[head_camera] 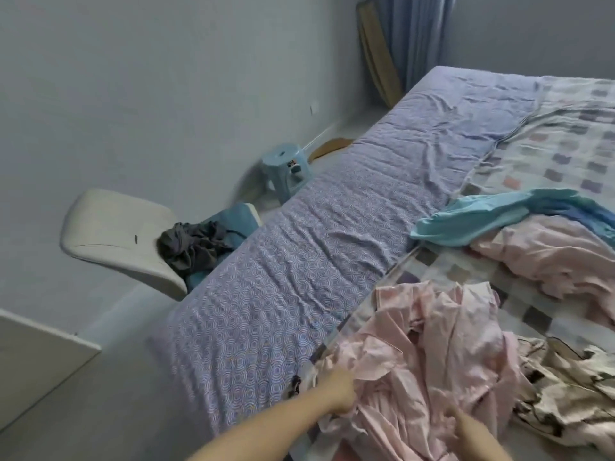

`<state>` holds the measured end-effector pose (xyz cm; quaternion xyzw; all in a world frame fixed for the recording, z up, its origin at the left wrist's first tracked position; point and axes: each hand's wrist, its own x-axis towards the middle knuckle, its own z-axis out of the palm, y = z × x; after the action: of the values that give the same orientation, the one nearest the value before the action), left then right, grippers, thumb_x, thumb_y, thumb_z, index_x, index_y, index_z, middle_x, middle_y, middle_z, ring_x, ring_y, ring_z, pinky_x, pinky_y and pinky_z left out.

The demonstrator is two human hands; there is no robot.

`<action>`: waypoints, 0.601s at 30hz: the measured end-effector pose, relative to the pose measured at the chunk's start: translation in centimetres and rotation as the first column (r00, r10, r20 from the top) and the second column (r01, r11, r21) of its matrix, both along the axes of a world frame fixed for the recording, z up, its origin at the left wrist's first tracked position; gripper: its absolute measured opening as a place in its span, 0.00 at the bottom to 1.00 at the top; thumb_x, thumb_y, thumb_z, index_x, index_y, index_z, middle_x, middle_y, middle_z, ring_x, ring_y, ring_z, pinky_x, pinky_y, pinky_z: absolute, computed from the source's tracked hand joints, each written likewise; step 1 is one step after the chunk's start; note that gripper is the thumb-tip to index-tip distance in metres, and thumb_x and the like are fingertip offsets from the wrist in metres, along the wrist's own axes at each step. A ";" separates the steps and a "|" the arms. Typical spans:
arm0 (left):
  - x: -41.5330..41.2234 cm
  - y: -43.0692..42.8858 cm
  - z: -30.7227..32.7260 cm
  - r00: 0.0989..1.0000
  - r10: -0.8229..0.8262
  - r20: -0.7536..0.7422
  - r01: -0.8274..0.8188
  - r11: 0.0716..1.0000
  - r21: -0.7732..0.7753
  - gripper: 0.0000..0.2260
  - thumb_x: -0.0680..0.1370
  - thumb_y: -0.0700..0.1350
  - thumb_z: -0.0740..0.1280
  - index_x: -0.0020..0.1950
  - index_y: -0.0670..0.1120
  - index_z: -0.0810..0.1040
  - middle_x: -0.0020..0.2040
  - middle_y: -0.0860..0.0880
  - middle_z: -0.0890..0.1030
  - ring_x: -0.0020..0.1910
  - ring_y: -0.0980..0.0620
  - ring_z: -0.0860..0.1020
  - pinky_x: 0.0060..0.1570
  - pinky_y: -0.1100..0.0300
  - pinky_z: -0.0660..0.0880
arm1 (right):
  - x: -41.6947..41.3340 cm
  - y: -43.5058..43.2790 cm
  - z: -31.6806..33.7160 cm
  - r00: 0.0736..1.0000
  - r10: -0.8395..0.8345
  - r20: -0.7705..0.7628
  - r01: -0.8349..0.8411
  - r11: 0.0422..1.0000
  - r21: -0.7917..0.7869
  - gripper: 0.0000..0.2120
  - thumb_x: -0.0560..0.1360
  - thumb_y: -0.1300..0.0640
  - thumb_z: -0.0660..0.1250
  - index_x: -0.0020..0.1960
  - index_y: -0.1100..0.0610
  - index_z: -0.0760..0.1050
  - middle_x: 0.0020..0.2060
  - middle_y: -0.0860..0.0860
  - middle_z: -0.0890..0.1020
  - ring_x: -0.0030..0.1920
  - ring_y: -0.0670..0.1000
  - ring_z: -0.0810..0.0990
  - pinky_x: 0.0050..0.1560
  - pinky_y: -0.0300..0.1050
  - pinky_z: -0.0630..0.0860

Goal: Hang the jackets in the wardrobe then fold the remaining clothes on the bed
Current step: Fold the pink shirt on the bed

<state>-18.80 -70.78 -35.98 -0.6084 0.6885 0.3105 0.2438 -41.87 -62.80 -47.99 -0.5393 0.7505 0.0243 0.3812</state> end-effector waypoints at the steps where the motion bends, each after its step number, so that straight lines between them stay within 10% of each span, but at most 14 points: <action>1: -0.2 0.3 -0.2 1.000 -0.011 -0.015 0.011 1.000 0.002 0.17 0.80 0.45 0.58 0.67 0.42 0.69 0.67 0.38 0.70 0.65 0.38 0.69 0.63 0.49 0.66 | 0.6 0.1 1.8 0.995 -0.104 -0.005 0.104 0.993 -0.048 0.20 0.68 0.59 0.68 0.47 0.33 0.79 0.49 0.61 0.81 0.51 0.60 0.81 0.59 0.38 0.66; 3: -0.5 0.3 -2.2 0.993 -0.096 -0.064 0.095 0.995 -0.020 0.16 0.78 0.41 0.58 0.65 0.41 0.70 0.66 0.39 0.70 0.64 0.39 0.70 0.59 0.52 0.68 | 1.6 -0.1 1.7 0.973 -0.229 -0.005 0.227 0.966 -0.126 0.24 0.66 0.62 0.69 0.61 0.48 0.75 0.51 0.63 0.79 0.56 0.61 0.79 0.66 0.52 0.63; 8: -1.5 0.7 -7.6 0.914 -0.403 -0.042 0.398 0.912 -0.093 0.28 0.78 0.47 0.61 0.76 0.47 0.55 0.75 0.44 0.56 0.74 0.44 0.56 0.72 0.48 0.52 | 2.7 1.1 -0.7 0.929 -0.337 0.154 0.334 0.942 0.047 0.28 0.74 0.59 0.65 0.71 0.60 0.60 0.57 0.61 0.77 0.59 0.62 0.76 0.59 0.48 0.70; 13: -2.2 0.9 -11.1 0.961 -0.253 0.109 0.271 0.939 -0.214 0.35 0.79 0.48 0.59 0.76 0.45 0.38 0.75 0.39 0.37 0.76 0.41 0.47 0.72 0.49 0.51 | 1.5 1.3 -0.3 0.907 -0.352 0.229 0.345 0.936 0.070 0.07 0.74 0.62 0.63 0.50 0.55 0.69 0.45 0.53 0.80 0.51 0.56 0.78 0.49 0.41 0.71; 18: -1.9 -2.1 -11.6 0.990 -0.099 0.097 0.132 0.896 -0.424 0.32 0.72 0.49 0.70 0.70 0.42 0.60 0.69 0.38 0.68 0.64 0.41 0.72 0.58 0.49 0.71 | 0.4 0.6 1.4 0.926 -0.303 0.224 0.315 0.949 -0.018 0.13 0.72 0.60 0.65 0.34 0.50 0.64 0.31 0.43 0.71 0.39 0.50 0.73 0.34 0.30 0.66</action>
<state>-20.65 -72.88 -47.58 -0.6161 0.7655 0.1138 0.1469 -41.45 -62.19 -46.63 -0.4239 0.7799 -0.1155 0.4459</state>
